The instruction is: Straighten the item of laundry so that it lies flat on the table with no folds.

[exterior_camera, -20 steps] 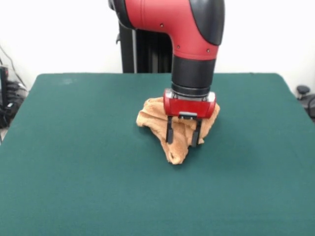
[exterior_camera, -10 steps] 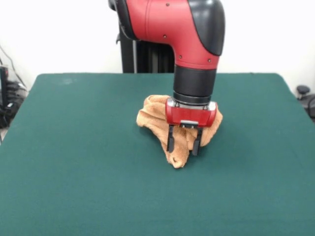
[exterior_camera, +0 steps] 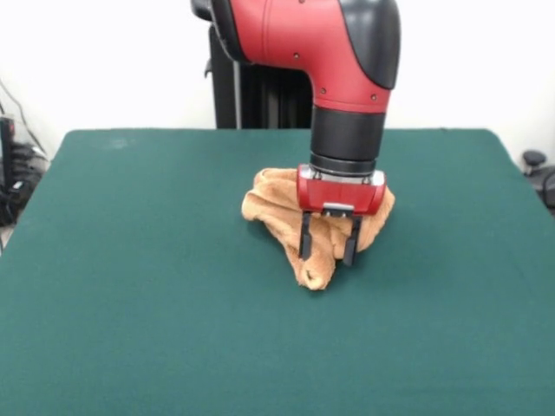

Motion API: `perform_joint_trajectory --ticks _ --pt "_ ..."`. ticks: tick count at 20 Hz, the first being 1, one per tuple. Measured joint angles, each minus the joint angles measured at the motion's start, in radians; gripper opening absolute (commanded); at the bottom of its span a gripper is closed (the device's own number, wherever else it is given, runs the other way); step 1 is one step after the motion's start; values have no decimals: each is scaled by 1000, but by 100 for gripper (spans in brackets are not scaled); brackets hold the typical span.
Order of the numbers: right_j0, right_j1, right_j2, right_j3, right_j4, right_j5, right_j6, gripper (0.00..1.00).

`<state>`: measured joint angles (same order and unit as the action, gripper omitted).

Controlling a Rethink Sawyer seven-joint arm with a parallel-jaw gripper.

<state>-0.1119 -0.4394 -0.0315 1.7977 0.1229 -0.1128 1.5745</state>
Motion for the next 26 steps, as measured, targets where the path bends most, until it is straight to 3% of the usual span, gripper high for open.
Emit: perform_joint_trajectory --ticks 26 --pt "5 -98 52 165 20 18 0 100"
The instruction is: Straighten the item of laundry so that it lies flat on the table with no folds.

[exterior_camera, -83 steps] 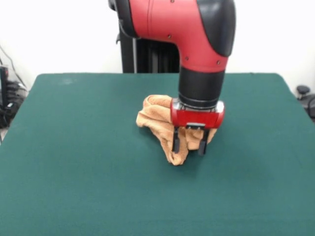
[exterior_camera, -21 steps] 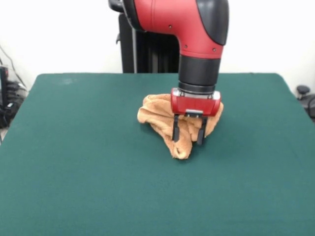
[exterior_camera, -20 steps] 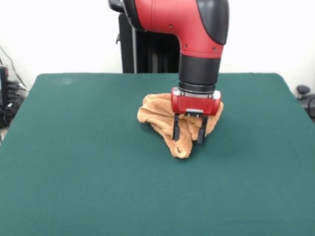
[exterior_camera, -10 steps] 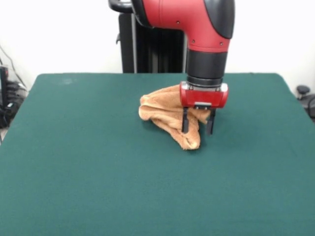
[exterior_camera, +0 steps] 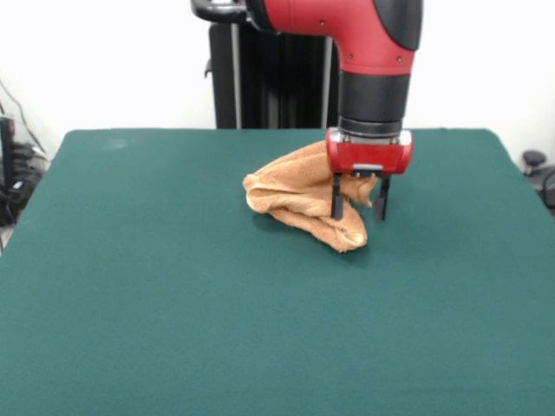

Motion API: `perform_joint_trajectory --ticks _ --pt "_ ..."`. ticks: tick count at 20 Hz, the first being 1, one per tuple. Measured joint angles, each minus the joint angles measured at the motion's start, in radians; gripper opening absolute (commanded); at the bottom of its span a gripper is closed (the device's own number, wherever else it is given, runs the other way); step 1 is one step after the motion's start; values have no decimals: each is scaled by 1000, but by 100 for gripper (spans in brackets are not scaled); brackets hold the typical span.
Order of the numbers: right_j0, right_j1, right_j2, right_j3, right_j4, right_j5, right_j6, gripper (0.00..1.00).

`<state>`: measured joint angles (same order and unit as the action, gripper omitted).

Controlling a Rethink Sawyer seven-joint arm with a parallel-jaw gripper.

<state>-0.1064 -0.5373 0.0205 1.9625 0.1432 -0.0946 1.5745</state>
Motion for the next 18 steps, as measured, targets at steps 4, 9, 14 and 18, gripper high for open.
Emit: perform_joint_trajectory --ticks 4,9,14,18 --pt "0 -34 2 26 10 31 0 100" --pt "6 -96 2 56 24 113 0 100" --pt "17 -151 2 74 38 199 0 100" --pt "44 -195 -1 80 55 267 0 100"
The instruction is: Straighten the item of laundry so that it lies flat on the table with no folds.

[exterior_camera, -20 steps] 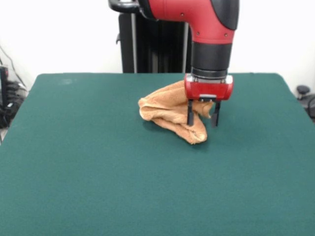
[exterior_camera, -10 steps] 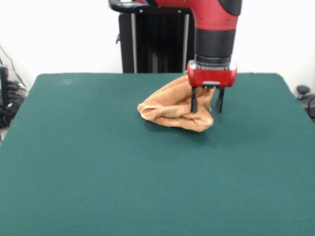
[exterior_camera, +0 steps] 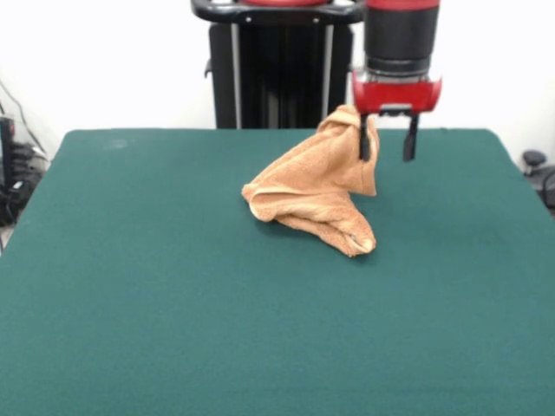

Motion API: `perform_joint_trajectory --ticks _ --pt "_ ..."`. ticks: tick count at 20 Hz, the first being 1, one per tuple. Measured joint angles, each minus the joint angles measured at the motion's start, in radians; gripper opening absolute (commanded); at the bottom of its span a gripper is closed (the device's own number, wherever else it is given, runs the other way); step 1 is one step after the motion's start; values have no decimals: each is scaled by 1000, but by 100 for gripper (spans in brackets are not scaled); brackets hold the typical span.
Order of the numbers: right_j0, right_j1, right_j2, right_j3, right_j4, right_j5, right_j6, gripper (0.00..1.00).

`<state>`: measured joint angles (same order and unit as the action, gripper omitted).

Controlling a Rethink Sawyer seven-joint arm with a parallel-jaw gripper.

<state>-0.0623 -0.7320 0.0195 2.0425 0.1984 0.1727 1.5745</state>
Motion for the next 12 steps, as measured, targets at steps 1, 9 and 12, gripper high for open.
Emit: perform_joint_trajectory --ticks 1,9,12 --pt "17 -16 -1 0 7 21 0 100" --pt "54 -31 -2 1 28 35 0 100" --pt "52 -17 -4 -4 29 35 0 100"
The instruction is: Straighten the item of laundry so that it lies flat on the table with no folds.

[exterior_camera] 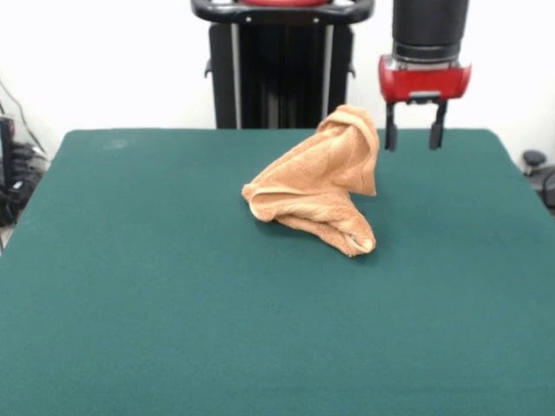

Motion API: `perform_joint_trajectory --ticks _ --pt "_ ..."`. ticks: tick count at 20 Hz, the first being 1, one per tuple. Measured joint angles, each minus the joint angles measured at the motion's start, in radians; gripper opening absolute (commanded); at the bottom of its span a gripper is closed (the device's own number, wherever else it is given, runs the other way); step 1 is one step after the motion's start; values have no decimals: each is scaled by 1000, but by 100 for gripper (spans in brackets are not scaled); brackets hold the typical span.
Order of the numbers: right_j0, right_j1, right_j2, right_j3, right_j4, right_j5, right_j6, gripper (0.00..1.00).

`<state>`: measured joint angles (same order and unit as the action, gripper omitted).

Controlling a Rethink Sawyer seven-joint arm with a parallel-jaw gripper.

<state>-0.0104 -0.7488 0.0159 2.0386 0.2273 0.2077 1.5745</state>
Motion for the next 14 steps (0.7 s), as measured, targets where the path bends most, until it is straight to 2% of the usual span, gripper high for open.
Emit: perform_joint_trajectory --ticks 14 --pt "-46 107 -1 -12 0 -18 0 100"
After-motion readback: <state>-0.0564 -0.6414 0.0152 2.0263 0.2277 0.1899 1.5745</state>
